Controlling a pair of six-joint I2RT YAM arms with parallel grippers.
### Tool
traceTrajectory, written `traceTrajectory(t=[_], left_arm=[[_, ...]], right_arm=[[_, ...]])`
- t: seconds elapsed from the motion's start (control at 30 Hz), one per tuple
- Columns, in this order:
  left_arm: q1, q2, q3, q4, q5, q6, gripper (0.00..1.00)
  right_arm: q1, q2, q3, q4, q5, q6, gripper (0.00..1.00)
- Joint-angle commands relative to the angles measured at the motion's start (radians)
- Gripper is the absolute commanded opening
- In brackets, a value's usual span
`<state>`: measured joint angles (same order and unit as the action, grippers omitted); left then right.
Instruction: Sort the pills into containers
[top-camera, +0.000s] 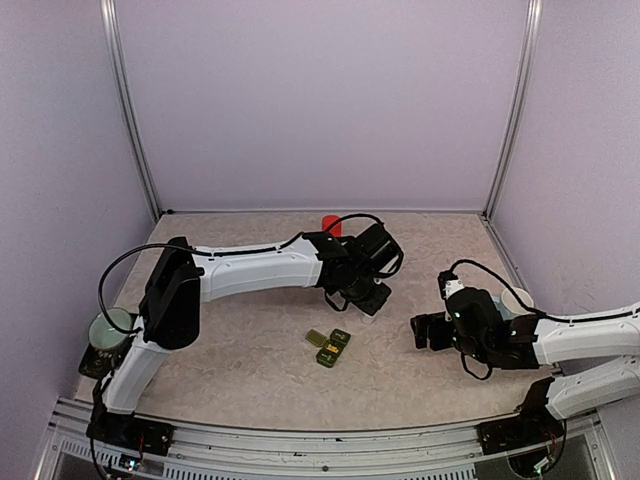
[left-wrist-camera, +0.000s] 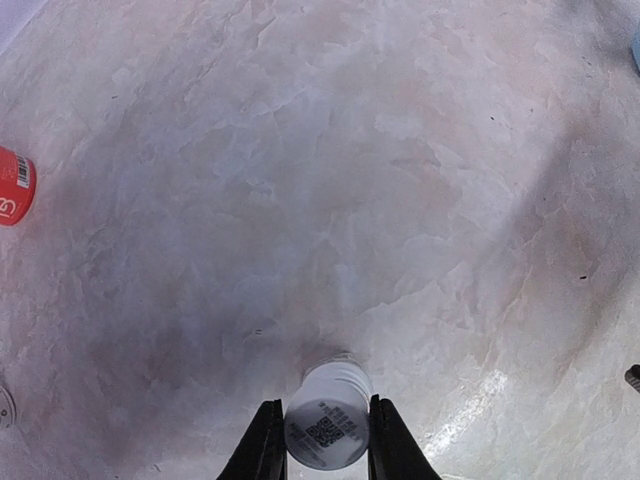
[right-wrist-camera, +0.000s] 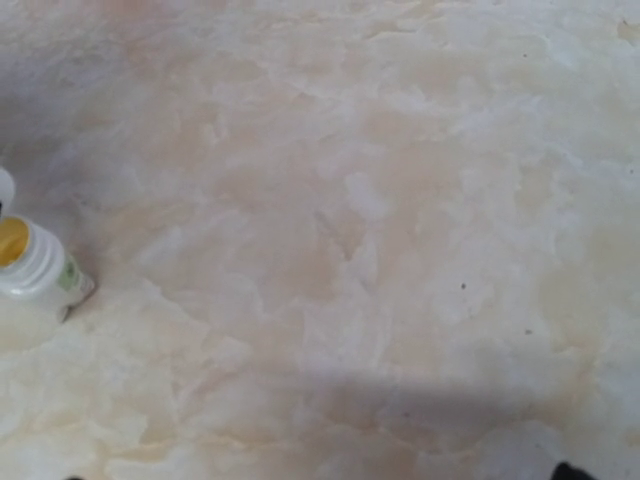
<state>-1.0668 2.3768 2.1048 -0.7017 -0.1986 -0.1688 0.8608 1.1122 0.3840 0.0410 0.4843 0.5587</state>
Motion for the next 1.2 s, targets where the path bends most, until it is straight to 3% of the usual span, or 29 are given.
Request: traceTrajectory(t=[0.0, 0.8, 1.17], left_arm=[[-0.010, 0.027, 0.033, -0.026, 0.004, 0.015, 0.21], [-0.009, 0.063, 0.052, -0.033, -0.017, 0.021, 0.21], [0.000, 0.098, 0.085, -0.132, -0.035, 0.035, 0.21]], right_arm=[[-0.009, -0.017, -0.005, -0.019, 0.016, 0.002, 1.00], [-0.009, -0.071, -0.008, -0.025, -0.005, 0.007, 1.00], [-0.009, -0.097, -0.007, -0.036, -0.013, 0.003, 1.00]])
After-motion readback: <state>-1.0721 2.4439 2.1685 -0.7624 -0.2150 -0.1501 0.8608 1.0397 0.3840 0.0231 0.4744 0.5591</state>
